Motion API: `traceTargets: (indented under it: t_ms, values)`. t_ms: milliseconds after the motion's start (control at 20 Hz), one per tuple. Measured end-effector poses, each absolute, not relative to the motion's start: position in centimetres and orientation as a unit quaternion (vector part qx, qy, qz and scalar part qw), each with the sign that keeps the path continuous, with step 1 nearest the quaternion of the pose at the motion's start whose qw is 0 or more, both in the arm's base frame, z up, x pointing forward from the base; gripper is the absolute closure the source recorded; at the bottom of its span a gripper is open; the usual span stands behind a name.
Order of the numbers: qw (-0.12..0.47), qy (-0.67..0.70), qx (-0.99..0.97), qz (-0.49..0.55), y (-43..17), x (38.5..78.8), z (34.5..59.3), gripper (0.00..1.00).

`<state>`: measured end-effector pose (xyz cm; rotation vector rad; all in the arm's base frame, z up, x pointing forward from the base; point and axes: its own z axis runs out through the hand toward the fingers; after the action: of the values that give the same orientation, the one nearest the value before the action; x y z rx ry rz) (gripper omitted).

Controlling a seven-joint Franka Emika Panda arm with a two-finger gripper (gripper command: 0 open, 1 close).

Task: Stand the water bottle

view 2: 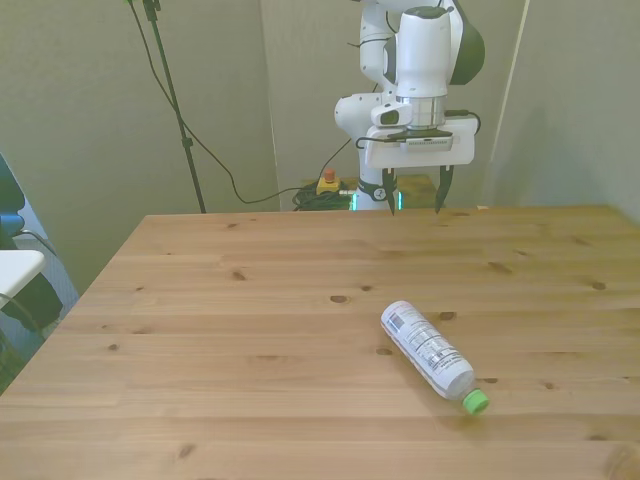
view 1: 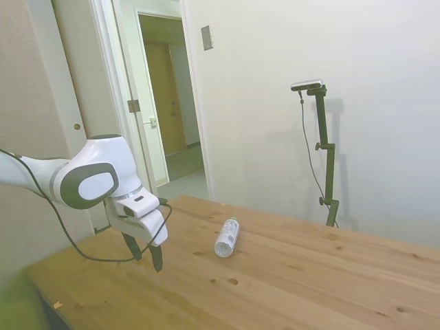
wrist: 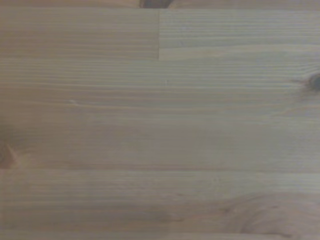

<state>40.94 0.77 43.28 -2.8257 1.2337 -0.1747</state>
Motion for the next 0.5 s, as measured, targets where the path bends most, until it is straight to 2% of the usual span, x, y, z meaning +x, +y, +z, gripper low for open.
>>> traceTargets:
  t_ms: [300,500]
  values:
    - [0.019,0.393,-0.915,-0.087,0.3,42.0,43.7,0.00]
    - [0.003,0.395,-0.909,-0.133,-0.1,45.9,45.6,0.00]
